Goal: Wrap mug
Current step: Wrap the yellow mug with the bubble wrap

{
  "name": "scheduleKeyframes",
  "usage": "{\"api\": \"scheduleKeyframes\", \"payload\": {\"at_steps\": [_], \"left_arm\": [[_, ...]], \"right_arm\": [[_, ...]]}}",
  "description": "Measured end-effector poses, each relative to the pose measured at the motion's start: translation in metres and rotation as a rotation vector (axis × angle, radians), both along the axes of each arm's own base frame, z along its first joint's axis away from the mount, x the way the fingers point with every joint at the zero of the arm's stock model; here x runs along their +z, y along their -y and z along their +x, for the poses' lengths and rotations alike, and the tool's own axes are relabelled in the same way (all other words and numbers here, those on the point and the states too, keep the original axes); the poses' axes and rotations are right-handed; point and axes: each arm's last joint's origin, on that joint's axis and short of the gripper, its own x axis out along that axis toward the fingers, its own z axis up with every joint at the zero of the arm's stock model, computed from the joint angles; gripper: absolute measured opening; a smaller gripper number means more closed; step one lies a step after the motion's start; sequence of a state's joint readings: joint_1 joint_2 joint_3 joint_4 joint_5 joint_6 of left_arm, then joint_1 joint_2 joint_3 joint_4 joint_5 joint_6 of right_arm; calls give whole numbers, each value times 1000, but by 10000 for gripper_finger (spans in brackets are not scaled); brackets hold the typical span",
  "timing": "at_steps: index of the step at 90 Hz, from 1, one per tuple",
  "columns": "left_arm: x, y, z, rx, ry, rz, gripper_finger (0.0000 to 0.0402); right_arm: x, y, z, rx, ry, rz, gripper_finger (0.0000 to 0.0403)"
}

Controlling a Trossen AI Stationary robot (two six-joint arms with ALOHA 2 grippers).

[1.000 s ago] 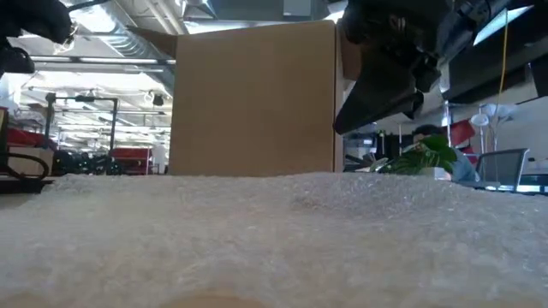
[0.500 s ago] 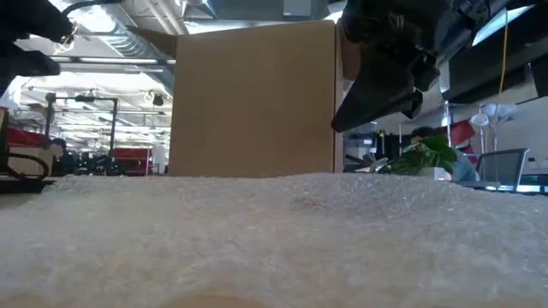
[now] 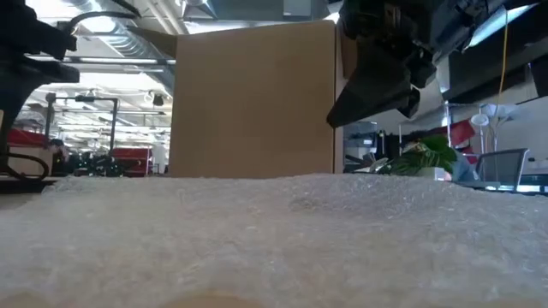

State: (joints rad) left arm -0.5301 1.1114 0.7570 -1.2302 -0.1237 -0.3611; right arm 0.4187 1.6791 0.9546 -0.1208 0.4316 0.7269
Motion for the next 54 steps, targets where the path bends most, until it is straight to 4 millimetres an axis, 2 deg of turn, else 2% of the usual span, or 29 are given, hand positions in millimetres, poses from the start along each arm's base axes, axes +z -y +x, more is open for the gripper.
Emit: {"api": "scheduleKeyframes", "payload": {"at_steps": [8, 23, 39, 54], "left_arm": [[-2, 4, 6, -3, 35, -20, 88], [-10, 7, 12, 1, 77, -57, 15], [-9, 8, 13, 71, 83, -81, 5], [0, 5, 21, 148, 126, -94, 3]], "right_arm": [[0, 0, 0, 0, 0, 0, 0], [0, 0, 0, 0, 0, 0, 0], [0, -1, 0, 12, -5, 12, 0], [0, -1, 0, 16, -7, 15, 0]]}}
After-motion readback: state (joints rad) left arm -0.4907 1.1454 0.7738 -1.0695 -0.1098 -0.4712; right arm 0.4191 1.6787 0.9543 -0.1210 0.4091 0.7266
